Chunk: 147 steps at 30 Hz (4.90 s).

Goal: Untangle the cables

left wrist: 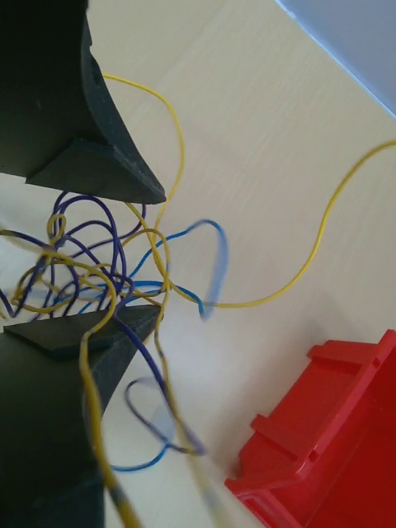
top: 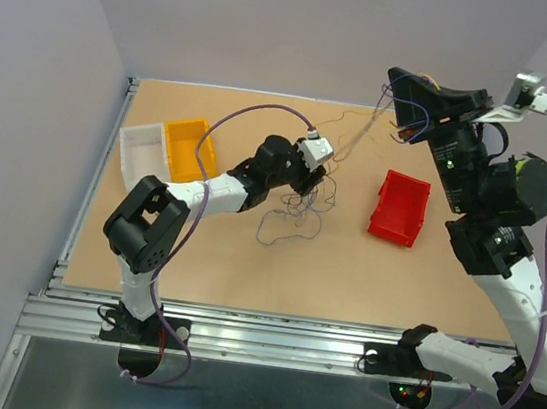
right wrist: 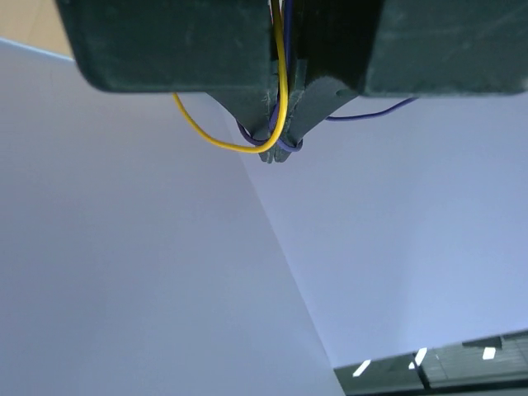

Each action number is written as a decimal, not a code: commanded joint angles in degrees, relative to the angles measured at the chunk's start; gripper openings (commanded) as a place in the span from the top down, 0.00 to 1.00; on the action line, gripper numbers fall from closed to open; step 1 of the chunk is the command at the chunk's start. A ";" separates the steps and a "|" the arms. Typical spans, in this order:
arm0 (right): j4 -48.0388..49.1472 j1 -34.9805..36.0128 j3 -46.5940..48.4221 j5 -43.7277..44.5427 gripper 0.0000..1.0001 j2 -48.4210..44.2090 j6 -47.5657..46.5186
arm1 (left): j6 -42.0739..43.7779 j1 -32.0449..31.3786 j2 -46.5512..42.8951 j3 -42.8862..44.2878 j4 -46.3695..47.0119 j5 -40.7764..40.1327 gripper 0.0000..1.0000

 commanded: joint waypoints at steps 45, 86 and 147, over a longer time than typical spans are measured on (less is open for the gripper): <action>13.42 0.37 -12.20 9.25 1.00 -3.45 9.81 | -8.44 14.00 -16.35 -8.49 6.27 38.40 0.14; 23.71 0.36 -15.63 6.09 1.00 6.40 17.02 | -2.10 6.53 -7.41 -3.94 0.03 29.37 0.23; -15.05 0.28 -49.21 23.24 0.99 -34.15 7.09 | -25.14 46.34 -29.09 -4.45 -4.80 14.78 1.00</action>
